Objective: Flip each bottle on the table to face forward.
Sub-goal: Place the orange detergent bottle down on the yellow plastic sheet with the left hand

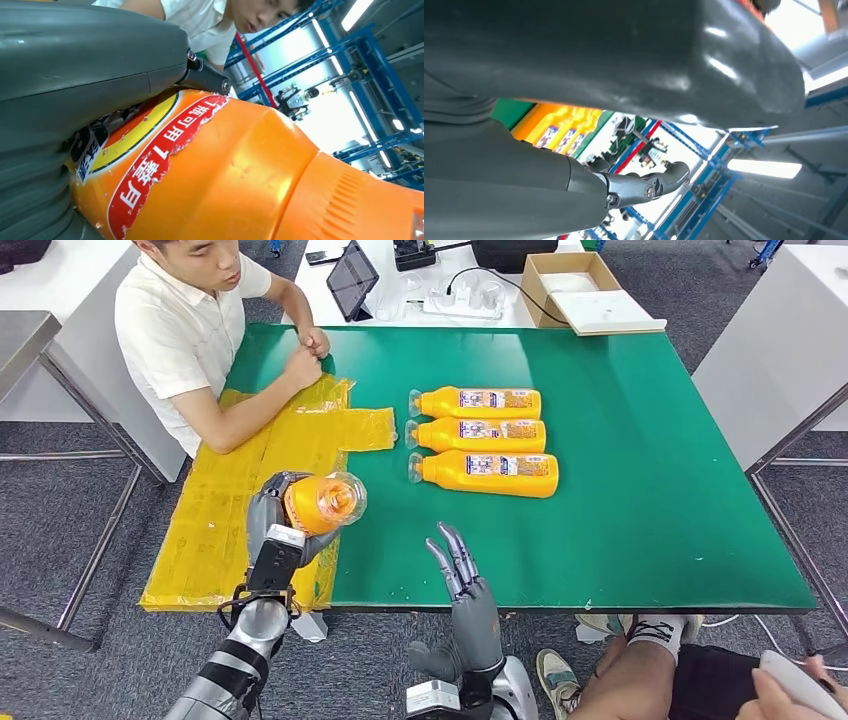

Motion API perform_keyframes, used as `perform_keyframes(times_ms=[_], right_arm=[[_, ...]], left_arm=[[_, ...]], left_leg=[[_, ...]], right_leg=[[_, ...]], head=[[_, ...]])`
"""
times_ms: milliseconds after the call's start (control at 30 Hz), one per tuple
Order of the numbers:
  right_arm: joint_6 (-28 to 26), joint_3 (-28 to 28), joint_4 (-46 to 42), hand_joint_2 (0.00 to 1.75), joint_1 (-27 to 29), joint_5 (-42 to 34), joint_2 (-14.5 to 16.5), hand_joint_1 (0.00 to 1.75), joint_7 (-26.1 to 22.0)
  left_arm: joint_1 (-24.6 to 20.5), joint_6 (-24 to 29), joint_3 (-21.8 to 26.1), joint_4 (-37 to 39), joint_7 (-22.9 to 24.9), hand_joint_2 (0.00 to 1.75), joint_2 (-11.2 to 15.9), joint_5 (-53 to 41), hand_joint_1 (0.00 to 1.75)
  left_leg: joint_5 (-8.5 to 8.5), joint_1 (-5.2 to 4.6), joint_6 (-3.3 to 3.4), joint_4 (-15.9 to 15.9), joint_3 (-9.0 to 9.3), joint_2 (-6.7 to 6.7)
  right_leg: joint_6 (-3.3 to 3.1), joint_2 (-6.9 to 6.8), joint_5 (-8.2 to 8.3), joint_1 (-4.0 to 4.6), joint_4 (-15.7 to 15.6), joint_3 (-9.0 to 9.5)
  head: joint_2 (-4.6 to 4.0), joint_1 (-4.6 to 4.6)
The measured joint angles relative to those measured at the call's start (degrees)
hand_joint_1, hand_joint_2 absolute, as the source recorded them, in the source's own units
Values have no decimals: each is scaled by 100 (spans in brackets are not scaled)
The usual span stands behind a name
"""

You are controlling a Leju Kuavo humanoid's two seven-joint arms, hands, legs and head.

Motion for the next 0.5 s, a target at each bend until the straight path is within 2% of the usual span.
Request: perform_keyframes(times_ms=[167,267,367,500], right_arm=[[-19,-127,-108,0,104,-104,3,0,11],[-20,-162,-115,0,116,-134,5,0,11],[-1,-196,-115,0,108,-138,24,0,17],[131,-246,-115,0,77,-129,62,0,36]], left_arm=[[-42,-374,251,-15,54,175,-8,532,175],[-155,161,291,64,206,175,14,-272,175],[-470,611,242,484,933,175,81,-1970,175],[-1065,372,-10,1519,2285,175,194,-3669,175]], left_leg=[[0,-1,0,0,0,3],[0,-1,0,0,0,1],[1,-1,-2,0,1,-2],[7,0,-7,0,2,3]], right_leg=[[0,1,0,0,0,0],[0,0,0,0,0,-1],[0,0,1,0,0,0],[-6,0,8,0,0,0]], head=[[0,-1],[0,-1],[0,-1],[0,0]])
